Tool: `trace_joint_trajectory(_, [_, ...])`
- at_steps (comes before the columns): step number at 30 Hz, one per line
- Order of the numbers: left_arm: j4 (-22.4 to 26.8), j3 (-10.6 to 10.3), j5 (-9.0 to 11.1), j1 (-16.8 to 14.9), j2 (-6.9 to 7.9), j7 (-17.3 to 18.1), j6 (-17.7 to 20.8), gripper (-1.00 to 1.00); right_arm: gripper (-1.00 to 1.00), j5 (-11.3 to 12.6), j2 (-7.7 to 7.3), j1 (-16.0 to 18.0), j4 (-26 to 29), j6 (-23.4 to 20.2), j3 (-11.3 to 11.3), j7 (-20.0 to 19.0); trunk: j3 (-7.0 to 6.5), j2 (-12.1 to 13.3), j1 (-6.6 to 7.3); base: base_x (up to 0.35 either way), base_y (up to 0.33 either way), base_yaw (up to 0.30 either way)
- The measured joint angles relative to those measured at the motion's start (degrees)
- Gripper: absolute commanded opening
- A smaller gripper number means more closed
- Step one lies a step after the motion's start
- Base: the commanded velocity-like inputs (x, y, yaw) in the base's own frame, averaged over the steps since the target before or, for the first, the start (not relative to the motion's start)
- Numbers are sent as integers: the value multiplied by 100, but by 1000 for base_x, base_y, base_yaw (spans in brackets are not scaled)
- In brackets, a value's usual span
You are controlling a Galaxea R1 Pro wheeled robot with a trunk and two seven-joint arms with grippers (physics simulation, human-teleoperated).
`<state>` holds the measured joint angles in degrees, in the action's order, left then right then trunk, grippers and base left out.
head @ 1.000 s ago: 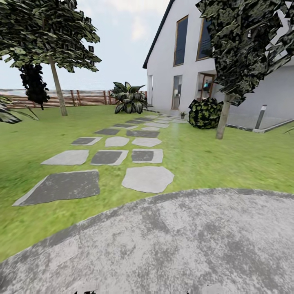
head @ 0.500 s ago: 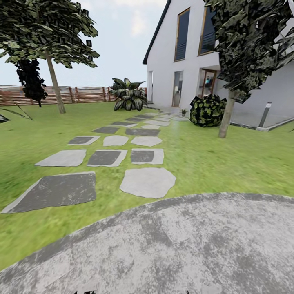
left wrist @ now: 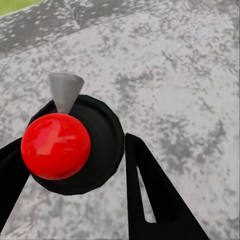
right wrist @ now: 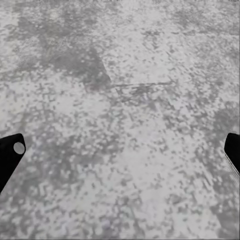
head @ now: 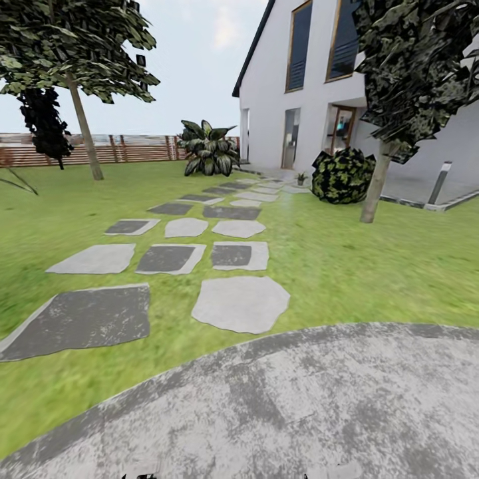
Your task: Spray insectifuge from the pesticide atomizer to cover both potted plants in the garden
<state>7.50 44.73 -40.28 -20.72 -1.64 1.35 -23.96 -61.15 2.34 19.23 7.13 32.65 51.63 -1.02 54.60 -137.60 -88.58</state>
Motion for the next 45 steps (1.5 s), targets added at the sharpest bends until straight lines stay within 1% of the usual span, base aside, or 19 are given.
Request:
trace_joint_trajectory(18, [0,1,0,0,0,0,0,-100,100,0,-2,0,0,4,0,-1,158,0,0,338,0,0])
trace_joint_trajectory(45, [0,-3,0,0,0,0,0,-100,100,1,0,0,0,9,0,7,165,0,0,338,0,0])
